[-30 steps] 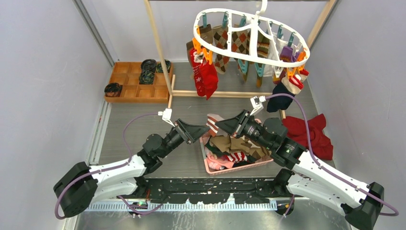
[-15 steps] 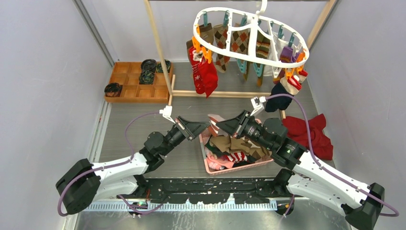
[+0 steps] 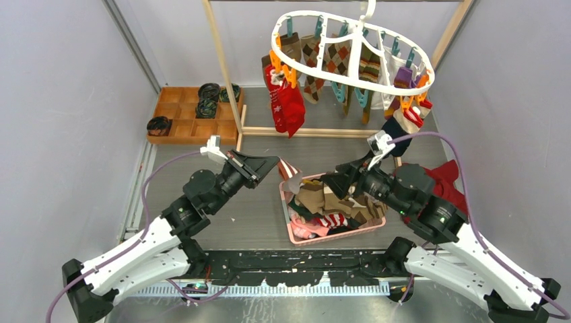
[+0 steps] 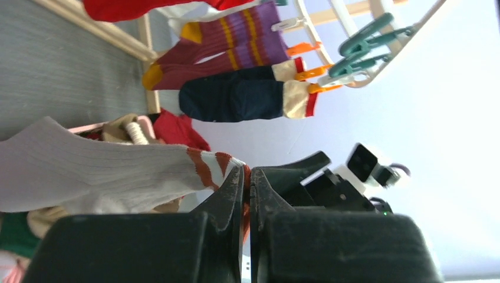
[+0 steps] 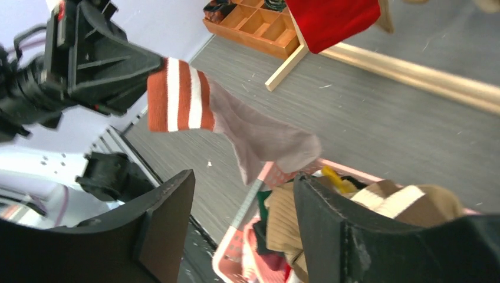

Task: Clip the socks to the hanger
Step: Pick up the sock from the bin.

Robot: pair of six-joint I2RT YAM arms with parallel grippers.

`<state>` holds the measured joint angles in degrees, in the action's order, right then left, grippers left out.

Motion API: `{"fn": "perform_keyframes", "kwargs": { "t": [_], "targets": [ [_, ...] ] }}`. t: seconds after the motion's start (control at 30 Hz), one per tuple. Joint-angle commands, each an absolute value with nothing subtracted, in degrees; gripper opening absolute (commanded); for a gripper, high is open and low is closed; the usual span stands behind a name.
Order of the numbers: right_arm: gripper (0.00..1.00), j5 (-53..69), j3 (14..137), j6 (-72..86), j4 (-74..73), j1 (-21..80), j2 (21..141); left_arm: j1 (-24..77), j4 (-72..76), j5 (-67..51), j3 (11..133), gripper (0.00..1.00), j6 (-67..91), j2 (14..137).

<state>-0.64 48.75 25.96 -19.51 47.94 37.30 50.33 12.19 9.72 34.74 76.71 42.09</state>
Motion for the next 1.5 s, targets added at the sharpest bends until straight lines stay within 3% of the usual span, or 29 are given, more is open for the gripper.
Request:
{"fn": "perform_keyframes", "kwargs": {
  "t": [0.0, 0.3, 0.8, 1.03, 1.2, 1.37, 1.47],
  "targets": [
    [0.71, 2.9, 49.2, 9.8, -20.4, 48.2, 34.8, 50.1, -7.6, 11.8, 41.6, 0.00, 82.6, 44.5],
    [0.78, 10.4, 50.6, -5.2, -18.8, 48.4, 38.7, 50.0, -21.1, 8.6, 54.6, 0.00, 90.8, 53.4],
    [0.78, 3.6, 50.3, -14.7, -11.2, 55.8, 48.3, 50.0, -20.9, 4.0, 59.3, 0.00, 97.1, 59.2],
    [0.59, -8.3, 51.6, -16.9, -8.3, 61.8, 53.1, 50.0, -17.2, 2.4, 57.8, 0.00, 99.0, 59.9],
    [0.35, -12.9, 51.6, -17.8, -6.8, 62.4, 52.6, 50.0, -17.1, 2.8, 57.3, 0.00, 99.2, 59.4],
    [0.02, -13.6, 51.4, -17.5, -5.9, 62.5, 51.1, 50.0, -16.0, 3.0, 56.5, 0.00, 99.3, 58.9],
    [0.01, -12.7, 50.8, -15.8, -5.7, 62.4, 50.2, 49.9, -14.1, 3.2, 55.4, 0.05, 99.1, 58.5]
  ]
}}
